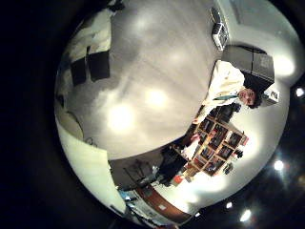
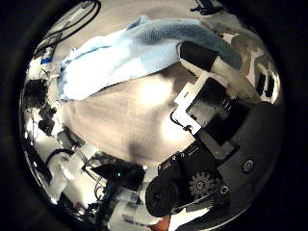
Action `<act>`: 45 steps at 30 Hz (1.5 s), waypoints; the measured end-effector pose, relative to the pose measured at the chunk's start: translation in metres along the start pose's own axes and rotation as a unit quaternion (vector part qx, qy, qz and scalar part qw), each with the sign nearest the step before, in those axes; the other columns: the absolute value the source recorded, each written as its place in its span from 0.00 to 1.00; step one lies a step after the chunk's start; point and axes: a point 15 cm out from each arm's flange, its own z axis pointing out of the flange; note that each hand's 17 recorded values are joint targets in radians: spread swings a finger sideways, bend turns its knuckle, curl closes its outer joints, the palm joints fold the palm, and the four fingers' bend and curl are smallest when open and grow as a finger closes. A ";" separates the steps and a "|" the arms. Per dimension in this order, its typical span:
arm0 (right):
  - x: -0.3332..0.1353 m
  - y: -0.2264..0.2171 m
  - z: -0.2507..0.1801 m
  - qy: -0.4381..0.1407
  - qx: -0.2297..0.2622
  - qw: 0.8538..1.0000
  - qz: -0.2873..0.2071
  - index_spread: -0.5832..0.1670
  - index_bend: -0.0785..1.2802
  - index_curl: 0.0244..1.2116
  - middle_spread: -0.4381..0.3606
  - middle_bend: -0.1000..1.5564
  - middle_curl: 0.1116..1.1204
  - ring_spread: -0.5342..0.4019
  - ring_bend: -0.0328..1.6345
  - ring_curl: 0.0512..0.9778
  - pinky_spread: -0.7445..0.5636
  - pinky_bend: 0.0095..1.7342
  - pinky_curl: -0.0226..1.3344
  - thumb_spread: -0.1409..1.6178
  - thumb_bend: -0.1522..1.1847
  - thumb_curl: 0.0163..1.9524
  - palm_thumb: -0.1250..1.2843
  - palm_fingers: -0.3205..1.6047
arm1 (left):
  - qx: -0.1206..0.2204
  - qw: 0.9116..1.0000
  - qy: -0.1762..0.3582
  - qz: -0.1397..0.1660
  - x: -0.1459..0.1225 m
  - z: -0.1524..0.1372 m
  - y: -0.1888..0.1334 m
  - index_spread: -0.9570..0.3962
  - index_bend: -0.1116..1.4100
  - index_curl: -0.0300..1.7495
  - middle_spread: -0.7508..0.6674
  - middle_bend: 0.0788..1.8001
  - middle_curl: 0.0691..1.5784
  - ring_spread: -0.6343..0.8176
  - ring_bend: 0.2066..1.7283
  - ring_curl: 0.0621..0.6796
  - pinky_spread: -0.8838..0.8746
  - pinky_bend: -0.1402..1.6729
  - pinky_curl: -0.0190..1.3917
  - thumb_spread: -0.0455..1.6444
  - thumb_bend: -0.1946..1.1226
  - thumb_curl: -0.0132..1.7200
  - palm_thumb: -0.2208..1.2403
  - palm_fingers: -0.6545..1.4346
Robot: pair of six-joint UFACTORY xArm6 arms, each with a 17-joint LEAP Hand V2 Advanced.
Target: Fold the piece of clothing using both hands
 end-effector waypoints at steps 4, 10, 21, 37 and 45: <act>-0.020 -0.004 -0.032 0.007 0.038 0.999 -0.023 0.43 0.87 0.69 0.39 0.85 0.70 0.34 0.83 0.77 0.42 0.75 0.60 0.65 0.11 0.43 0.84 0.73 | 0.006 1.000 0.002 -0.014 -0.015 -0.004 0.004 0.66 0.20 0.29 0.60 0.06 0.17 0.61 0.25 0.25 0.66 0.20 0.29 0.72 0.13 0.23 0.51 0.44; -0.077 -0.016 -0.089 0.021 0.097 0.992 -0.083 0.44 0.87 0.69 0.39 0.85 0.69 0.34 0.83 0.78 0.42 0.73 0.62 0.65 0.11 0.45 0.84 0.73 | 0.025 0.999 0.010 -0.040 -0.052 -0.020 0.019 0.66 0.20 0.29 0.61 0.06 0.17 0.61 0.25 0.25 0.66 0.20 0.29 0.73 0.13 0.23 0.51 0.44; -0.173 -0.040 -0.142 0.082 0.127 0.972 -0.178 0.45 0.88 0.68 0.40 0.86 0.68 0.34 0.83 0.79 0.42 0.71 0.65 0.64 0.11 0.47 0.82 0.74 | 0.035 0.997 0.042 -0.056 -0.087 -0.038 0.054 0.66 0.20 0.29 0.61 0.06 0.17 0.61 0.25 0.25 0.66 0.19 0.29 0.72 0.14 0.23 0.52 0.44; -0.207 -0.051 -0.147 0.084 0.133 0.967 -0.201 0.46 0.89 0.67 0.40 0.86 0.67 0.34 0.83 0.79 0.40 0.69 0.68 0.63 0.11 0.50 0.81 0.74 | 0.063 0.991 0.051 -0.102 -0.133 -0.054 0.085 0.66 0.20 0.29 0.60 0.06 0.17 0.61 0.25 0.25 0.66 0.20 0.29 0.72 0.13 0.24 0.52 0.44; -0.255 -0.065 -0.164 0.086 0.155 0.955 -0.238 0.46 0.89 0.66 0.40 0.86 0.67 0.34 0.83 0.79 0.39 0.69 0.70 0.63 0.11 0.50 0.81 0.74 | 0.079 0.984 0.054 -0.148 -0.176 -0.059 0.119 0.66 0.20 0.29 0.61 0.05 0.16 0.61 0.25 0.25 0.66 0.20 0.29 0.72 0.14 0.24 0.52 0.44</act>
